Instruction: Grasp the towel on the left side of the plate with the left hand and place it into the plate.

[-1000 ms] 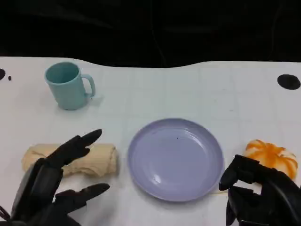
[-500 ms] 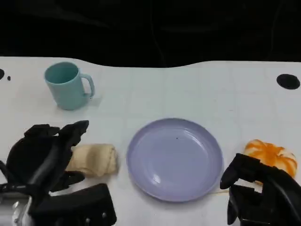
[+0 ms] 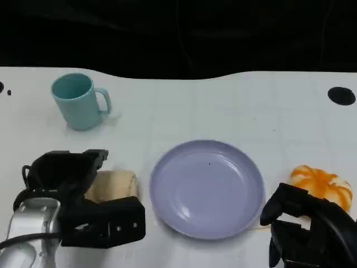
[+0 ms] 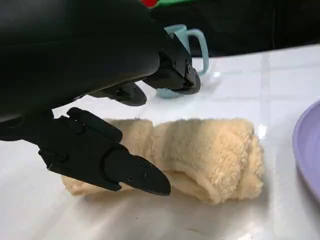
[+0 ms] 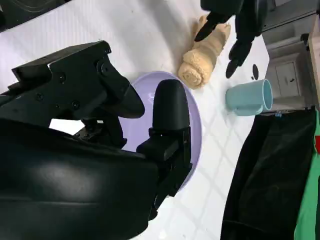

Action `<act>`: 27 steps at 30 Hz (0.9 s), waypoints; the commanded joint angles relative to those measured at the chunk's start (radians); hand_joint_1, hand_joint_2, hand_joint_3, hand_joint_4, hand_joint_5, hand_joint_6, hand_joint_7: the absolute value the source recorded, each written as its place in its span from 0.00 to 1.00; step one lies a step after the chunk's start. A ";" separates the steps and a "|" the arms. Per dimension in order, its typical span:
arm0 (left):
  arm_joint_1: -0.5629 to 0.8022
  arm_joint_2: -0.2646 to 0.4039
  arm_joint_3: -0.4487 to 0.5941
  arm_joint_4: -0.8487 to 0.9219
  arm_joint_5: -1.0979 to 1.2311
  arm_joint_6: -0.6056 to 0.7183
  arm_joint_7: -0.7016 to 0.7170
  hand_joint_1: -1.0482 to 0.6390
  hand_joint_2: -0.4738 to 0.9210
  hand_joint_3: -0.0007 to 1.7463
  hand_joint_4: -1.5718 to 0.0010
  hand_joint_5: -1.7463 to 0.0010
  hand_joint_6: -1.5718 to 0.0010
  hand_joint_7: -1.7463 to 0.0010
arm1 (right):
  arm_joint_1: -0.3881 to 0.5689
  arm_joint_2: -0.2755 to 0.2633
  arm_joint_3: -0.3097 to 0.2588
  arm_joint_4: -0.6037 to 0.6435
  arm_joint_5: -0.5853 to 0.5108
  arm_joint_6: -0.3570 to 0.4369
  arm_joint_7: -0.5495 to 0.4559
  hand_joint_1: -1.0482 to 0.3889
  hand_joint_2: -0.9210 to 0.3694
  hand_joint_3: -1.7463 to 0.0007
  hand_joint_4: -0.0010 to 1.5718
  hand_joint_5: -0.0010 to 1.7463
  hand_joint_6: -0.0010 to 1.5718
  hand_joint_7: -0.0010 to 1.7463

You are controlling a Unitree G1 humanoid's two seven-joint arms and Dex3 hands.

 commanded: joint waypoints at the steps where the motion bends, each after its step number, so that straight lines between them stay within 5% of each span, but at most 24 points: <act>1: -0.073 0.005 -0.031 0.145 -0.035 -0.001 -0.001 0.37 0.92 0.00 0.72 0.94 0.76 1.00 | 0.006 -0.011 -0.008 -0.014 -0.001 -0.007 -0.002 0.66 0.21 0.34 0.46 1.00 0.32 0.97; 6: -0.143 -0.013 -0.073 0.324 -0.066 -0.011 0.048 0.40 0.95 0.01 0.68 0.96 0.72 0.99 | 0.009 -0.009 -0.008 -0.011 0.000 -0.016 -0.001 0.66 0.22 0.34 0.46 1.00 0.33 0.97; 8: -0.163 -0.016 -0.087 0.389 -0.083 -0.031 0.073 0.42 0.98 0.01 0.54 0.92 0.65 0.97 | 0.009 -0.010 -0.007 -0.014 0.000 -0.012 -0.003 0.66 0.22 0.34 0.46 1.00 0.33 0.97; 12: -0.188 -0.020 -0.104 0.479 -0.119 -0.071 0.126 0.46 1.00 0.08 0.54 0.46 0.47 0.98 | 0.009 -0.008 -0.006 -0.017 0.001 -0.006 -0.006 0.65 0.22 0.34 0.46 1.00 0.33 0.96; 15: -0.189 -0.020 -0.103 0.522 -0.155 -0.123 0.196 0.44 1.00 0.13 0.48 0.45 0.35 0.96 | 0.009 -0.010 -0.006 -0.018 0.000 -0.009 -0.005 0.66 0.22 0.34 0.46 1.00 0.33 0.96; 19: -0.181 -0.010 -0.109 0.553 -0.175 -0.189 0.320 0.44 1.00 0.10 0.51 0.16 0.27 0.92 | 0.008 -0.010 -0.010 -0.018 0.006 -0.004 -0.004 0.67 0.22 0.33 0.46 1.00 0.33 0.96; 20: -0.175 -0.009 -0.106 0.560 -0.180 -0.213 0.373 0.44 1.00 0.11 0.53 0.09 0.30 0.80 | 0.007 -0.009 -0.010 -0.018 0.007 -0.001 -0.005 0.67 0.22 0.33 0.46 1.00 0.33 0.96; 21: -0.169 -0.009 -0.100 0.571 -0.188 -0.245 0.442 0.46 1.00 0.12 0.51 0.03 0.43 0.48 | 0.007 -0.008 -0.010 -0.017 0.008 -0.001 -0.005 0.67 0.22 0.33 0.46 1.00 0.33 0.96; 22: -0.164 -0.009 -0.094 0.582 -0.195 -0.277 0.509 0.48 1.00 0.15 0.48 0.02 0.50 0.29 | 0.007 -0.008 -0.009 -0.017 0.007 0.000 -0.007 0.67 0.22 0.33 0.46 1.00 0.33 0.96; 23: -0.159 -0.009 -0.087 0.595 -0.200 -0.312 0.591 0.50 0.99 0.16 0.47 0.01 0.54 0.17 | 0.007 -0.006 -0.008 -0.018 0.005 0.001 -0.010 0.67 0.22 0.33 0.46 1.00 0.33 0.96; 24: -0.155 -0.007 -0.081 0.605 -0.202 -0.346 0.674 0.51 0.99 0.19 0.48 0.00 0.57 0.07 | 0.007 -0.005 -0.007 -0.020 0.003 0.002 -0.013 0.67 0.22 0.33 0.46 1.00 0.33 0.96; 27: -0.150 -0.007 -0.061 0.615 -0.221 -0.404 0.795 0.52 0.89 0.36 0.48 0.00 0.60 0.01 | 0.003 -0.007 -0.003 -0.016 -0.004 -0.005 -0.015 0.67 0.22 0.33 0.46 1.00 0.33 0.96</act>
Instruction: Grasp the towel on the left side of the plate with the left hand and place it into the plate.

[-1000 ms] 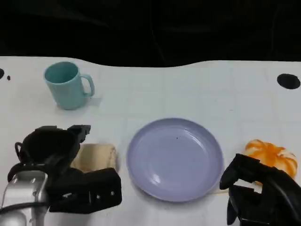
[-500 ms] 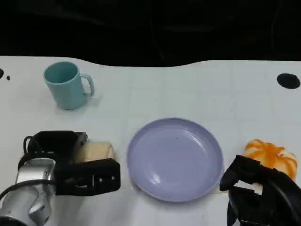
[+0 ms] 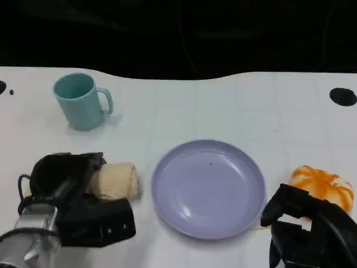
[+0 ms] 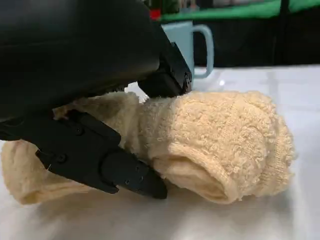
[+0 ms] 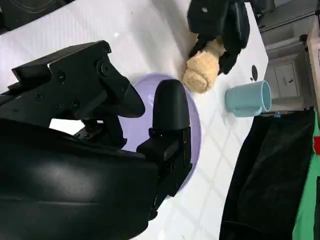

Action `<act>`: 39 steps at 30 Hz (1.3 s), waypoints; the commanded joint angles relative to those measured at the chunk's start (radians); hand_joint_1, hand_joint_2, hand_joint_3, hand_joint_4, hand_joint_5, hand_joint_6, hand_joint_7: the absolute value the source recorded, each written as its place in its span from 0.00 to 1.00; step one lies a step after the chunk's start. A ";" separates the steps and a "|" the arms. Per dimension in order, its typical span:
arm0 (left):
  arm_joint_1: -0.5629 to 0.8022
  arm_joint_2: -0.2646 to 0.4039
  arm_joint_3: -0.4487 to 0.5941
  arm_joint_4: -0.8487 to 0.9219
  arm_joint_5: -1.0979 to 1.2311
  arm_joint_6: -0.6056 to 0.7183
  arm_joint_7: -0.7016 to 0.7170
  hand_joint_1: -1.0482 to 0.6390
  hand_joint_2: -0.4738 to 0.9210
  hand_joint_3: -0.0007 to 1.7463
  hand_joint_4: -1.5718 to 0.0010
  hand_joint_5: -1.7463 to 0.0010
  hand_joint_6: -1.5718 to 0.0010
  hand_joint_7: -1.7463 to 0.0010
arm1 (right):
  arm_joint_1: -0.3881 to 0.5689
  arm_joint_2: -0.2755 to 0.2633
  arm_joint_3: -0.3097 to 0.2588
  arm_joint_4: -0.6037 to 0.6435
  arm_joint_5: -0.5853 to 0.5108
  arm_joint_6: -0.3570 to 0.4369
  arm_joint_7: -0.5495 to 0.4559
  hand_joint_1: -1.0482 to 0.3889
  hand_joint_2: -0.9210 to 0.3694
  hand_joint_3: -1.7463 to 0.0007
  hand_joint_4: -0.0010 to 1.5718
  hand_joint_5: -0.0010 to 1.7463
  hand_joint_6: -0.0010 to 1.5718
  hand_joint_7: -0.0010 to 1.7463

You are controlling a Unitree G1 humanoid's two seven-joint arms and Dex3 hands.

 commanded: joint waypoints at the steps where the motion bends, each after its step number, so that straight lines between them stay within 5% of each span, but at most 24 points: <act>1: 0.019 0.014 0.036 -0.002 -0.035 -0.070 0.150 0.52 0.87 0.39 0.48 0.00 0.60 0.00 | -0.006 -0.008 -0.003 -0.008 -0.006 -0.001 -0.007 0.67 0.22 0.33 0.46 1.00 0.33 0.96; 12: 0.034 0.005 0.047 -0.254 -0.040 -0.017 0.035 0.50 0.77 0.51 0.47 0.00 0.60 0.00 | -0.001 -0.005 0.000 -0.010 -0.002 -0.005 -0.005 0.68 0.20 0.35 0.45 1.00 0.32 0.96; 20: -0.016 -0.091 -0.005 -0.386 -0.029 0.066 -0.136 0.48 0.74 0.50 0.48 0.00 0.61 0.00 | -0.002 -0.011 0.000 -0.017 -0.002 0.008 -0.007 0.68 0.20 0.35 0.45 1.00 0.32 0.96; 30: -0.116 -0.226 -0.107 -0.271 -0.002 0.114 -0.187 0.50 0.73 0.47 0.46 0.00 0.59 0.00 | 0.002 -0.013 -0.003 -0.012 -0.001 -0.008 0.004 0.69 0.19 0.35 0.45 1.00 0.31 0.97; 36: -0.133 -0.259 -0.126 -0.224 -0.032 0.073 -0.236 0.50 0.79 0.39 0.48 0.00 0.51 0.23 | 0.009 -0.018 0.003 -0.022 -0.009 -0.010 0.005 0.69 0.18 0.36 0.44 1.00 0.31 0.97; 39: -0.132 -0.254 -0.120 -0.232 -0.085 0.042 -0.313 0.50 0.85 0.30 0.55 0.10 0.48 0.55 | 0.009 -0.017 0.003 -0.025 -0.008 -0.004 0.004 0.69 0.18 0.36 0.45 1.00 0.31 0.97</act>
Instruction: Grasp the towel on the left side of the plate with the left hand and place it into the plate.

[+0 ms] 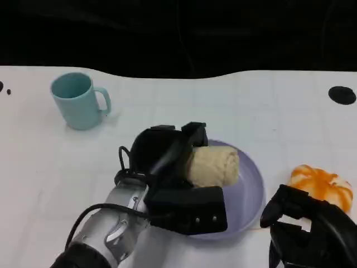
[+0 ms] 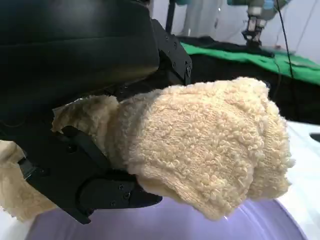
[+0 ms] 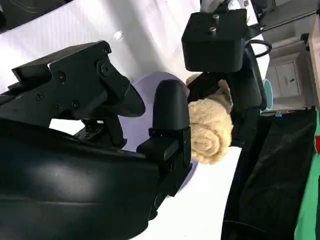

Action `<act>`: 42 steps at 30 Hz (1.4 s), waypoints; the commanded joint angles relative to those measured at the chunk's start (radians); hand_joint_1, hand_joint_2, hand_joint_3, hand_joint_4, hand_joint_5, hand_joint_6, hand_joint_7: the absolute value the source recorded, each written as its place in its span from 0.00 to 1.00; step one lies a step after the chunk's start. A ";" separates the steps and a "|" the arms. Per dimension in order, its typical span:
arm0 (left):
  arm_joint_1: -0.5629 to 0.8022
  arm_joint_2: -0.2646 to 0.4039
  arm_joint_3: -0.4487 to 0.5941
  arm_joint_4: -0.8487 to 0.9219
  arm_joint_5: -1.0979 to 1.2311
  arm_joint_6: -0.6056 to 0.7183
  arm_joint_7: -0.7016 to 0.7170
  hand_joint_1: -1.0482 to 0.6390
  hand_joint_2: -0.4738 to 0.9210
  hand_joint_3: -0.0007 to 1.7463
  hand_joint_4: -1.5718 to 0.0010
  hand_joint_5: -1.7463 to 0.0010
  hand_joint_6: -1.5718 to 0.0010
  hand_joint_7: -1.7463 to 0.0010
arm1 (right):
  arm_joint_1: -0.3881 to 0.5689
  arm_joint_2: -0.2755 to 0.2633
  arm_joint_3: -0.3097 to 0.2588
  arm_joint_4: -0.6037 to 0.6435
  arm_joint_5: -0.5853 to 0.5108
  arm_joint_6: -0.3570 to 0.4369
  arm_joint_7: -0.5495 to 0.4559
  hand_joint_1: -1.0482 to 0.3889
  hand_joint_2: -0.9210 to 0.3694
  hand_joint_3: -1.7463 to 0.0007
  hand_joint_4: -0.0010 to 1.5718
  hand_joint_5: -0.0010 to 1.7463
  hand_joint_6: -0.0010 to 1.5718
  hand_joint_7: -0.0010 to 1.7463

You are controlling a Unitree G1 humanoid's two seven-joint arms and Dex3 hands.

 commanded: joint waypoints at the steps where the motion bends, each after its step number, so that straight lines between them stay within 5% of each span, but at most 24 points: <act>1: -0.021 0.014 0.009 -0.008 -0.065 -0.040 -0.105 0.49 0.91 0.22 0.58 0.25 0.51 0.70 | 0.001 -0.014 -0.001 -0.020 -0.006 -0.001 0.000 0.69 0.18 0.36 0.45 1.00 0.31 0.97; 3: -0.019 0.022 0.008 -0.025 -0.075 -0.035 -0.152 0.49 0.97 0.13 0.59 0.34 0.50 0.83 | 0.000 -0.014 -0.001 -0.020 -0.005 0.001 0.001 0.69 0.18 0.36 0.44 1.00 0.31 0.97; 5: -0.013 0.034 0.008 -0.048 -0.083 -0.034 -0.189 0.45 0.99 0.08 0.73 0.38 0.66 0.96 | 0.000 -0.013 -0.002 -0.018 -0.002 0.002 0.002 0.69 0.18 0.36 0.44 1.00 0.31 0.97; 10: 0.009 0.075 -0.004 -0.122 -0.080 -0.035 -0.268 0.26 1.00 0.05 0.94 0.67 0.87 1.00 | 0.011 -0.011 -0.001 -0.022 0.004 -0.002 0.006 0.69 0.18 0.36 0.45 1.00 0.31 0.97; 21: 0.052 0.146 0.019 -0.327 -0.059 0.010 -0.357 0.12 1.00 0.06 1.00 0.72 0.93 1.00 | 0.010 -0.014 -0.001 -0.028 -0.001 0.000 0.006 0.68 0.19 0.35 0.45 1.00 0.32 0.97; 32: 0.253 0.212 0.204 -0.649 -0.322 0.091 -0.567 0.31 1.00 0.08 0.89 0.62 0.81 0.95 | 0.009 -0.012 0.006 -0.034 -0.009 0.005 -0.004 0.66 0.22 0.34 0.45 1.00 0.33 0.96; 37: 0.388 0.220 0.318 -0.720 -0.520 -0.004 -0.571 0.42 1.00 0.07 0.81 0.58 0.75 0.93 | 0.007 -0.011 0.010 -0.038 -0.011 0.012 -0.005 0.67 0.21 0.34 0.45 1.00 0.33 0.96; 41: 0.495 0.183 0.398 -0.740 -0.646 -0.097 -0.531 0.56 0.99 0.07 0.68 0.51 0.56 0.87 | 0.006 -0.009 0.018 -0.041 -0.017 0.019 -0.012 0.67 0.21 0.34 0.45 1.00 0.33 0.96; 42: 0.519 0.169 0.415 -0.745 -0.678 -0.107 -0.525 0.60 0.93 0.20 0.60 0.43 0.46 0.82 | 0.006 -0.008 0.020 -0.041 -0.017 0.018 -0.012 0.67 0.21 0.34 0.45 1.00 0.32 0.95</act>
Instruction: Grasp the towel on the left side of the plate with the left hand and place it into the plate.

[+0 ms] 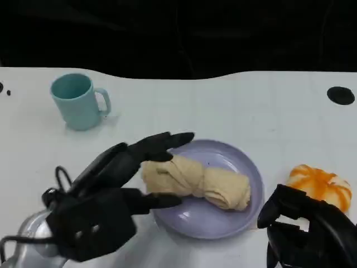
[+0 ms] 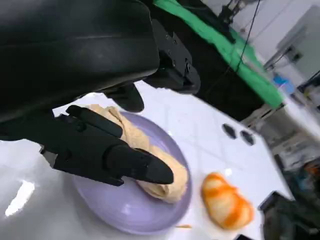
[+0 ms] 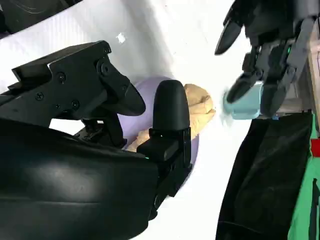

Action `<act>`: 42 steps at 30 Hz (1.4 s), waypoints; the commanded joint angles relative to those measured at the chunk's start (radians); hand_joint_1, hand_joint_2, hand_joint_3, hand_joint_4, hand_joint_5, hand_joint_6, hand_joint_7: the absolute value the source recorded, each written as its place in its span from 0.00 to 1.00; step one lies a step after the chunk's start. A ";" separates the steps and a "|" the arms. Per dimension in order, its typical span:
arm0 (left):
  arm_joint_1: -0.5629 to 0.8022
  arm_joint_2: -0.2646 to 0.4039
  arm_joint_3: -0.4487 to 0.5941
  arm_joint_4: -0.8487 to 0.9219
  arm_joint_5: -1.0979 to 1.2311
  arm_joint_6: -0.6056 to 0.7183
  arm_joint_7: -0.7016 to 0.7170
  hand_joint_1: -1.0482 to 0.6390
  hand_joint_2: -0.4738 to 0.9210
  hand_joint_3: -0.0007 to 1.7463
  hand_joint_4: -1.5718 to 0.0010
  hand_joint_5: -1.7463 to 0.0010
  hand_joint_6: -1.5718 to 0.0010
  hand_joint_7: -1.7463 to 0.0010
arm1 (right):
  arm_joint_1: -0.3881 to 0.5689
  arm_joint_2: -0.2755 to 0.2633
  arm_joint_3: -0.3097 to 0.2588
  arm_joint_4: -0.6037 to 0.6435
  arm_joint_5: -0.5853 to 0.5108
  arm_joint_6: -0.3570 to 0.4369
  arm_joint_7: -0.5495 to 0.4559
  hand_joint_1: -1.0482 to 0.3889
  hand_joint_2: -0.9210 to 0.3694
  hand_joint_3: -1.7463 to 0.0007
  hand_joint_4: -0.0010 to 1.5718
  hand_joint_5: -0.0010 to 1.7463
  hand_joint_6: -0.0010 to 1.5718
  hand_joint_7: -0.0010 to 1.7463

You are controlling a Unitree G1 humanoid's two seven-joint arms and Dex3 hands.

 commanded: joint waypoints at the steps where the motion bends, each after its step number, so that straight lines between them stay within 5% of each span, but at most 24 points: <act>1: 0.112 -0.045 0.087 -0.035 -0.143 -0.057 0.034 0.61 0.82 0.39 0.57 0.39 0.42 0.80 | 0.000 -0.007 0.006 -0.011 -0.007 0.005 -0.007 0.67 0.21 0.34 0.45 1.00 0.32 0.95; 2: 0.139 -0.052 0.101 -0.044 -0.172 -0.054 0.032 0.63 0.73 0.57 0.52 0.36 0.37 0.75 | 0.000 -0.006 0.007 -0.010 -0.008 0.003 -0.008 0.66 0.21 0.35 0.45 1.00 0.32 0.95; 5: 0.202 -0.060 0.131 -0.074 -0.222 -0.040 0.030 0.63 0.66 0.71 0.46 0.28 0.37 0.59 | -0.002 -0.002 0.006 -0.010 -0.002 0.008 -0.011 0.66 0.21 0.35 0.45 1.00 0.33 0.95; 14: 0.442 -0.136 0.160 -0.267 -0.343 0.128 0.078 0.57 0.66 0.79 0.44 0.01 0.47 0.16 | -0.006 -0.013 0.006 -0.012 -0.007 0.007 -0.009 0.66 0.22 0.34 0.45 1.00 0.33 0.95; 18: 0.500 -0.177 0.156 -0.322 -0.445 0.255 0.087 0.57 0.65 0.80 0.43 0.00 0.48 0.11 | -0.005 -0.015 -0.005 -0.002 0.001 -0.003 -0.002 0.68 0.24 0.32 0.45 1.00 0.34 0.95; 28: 0.476 -0.242 0.160 -0.246 -0.534 0.308 0.083 0.56 0.64 0.81 0.43 0.00 0.49 0.06 | 0.008 -0.024 -0.025 0.020 -0.011 -0.053 0.019 0.69 0.21 0.34 0.45 1.00 0.34 0.94; 42: 0.462 -0.226 0.150 -0.227 -0.551 0.331 0.083 0.57 0.64 0.83 0.43 0.00 0.52 0.02 | 0.011 -0.023 -0.027 0.050 -0.013 -0.098 0.028 0.72 0.19 0.38 0.45 1.00 0.34 0.94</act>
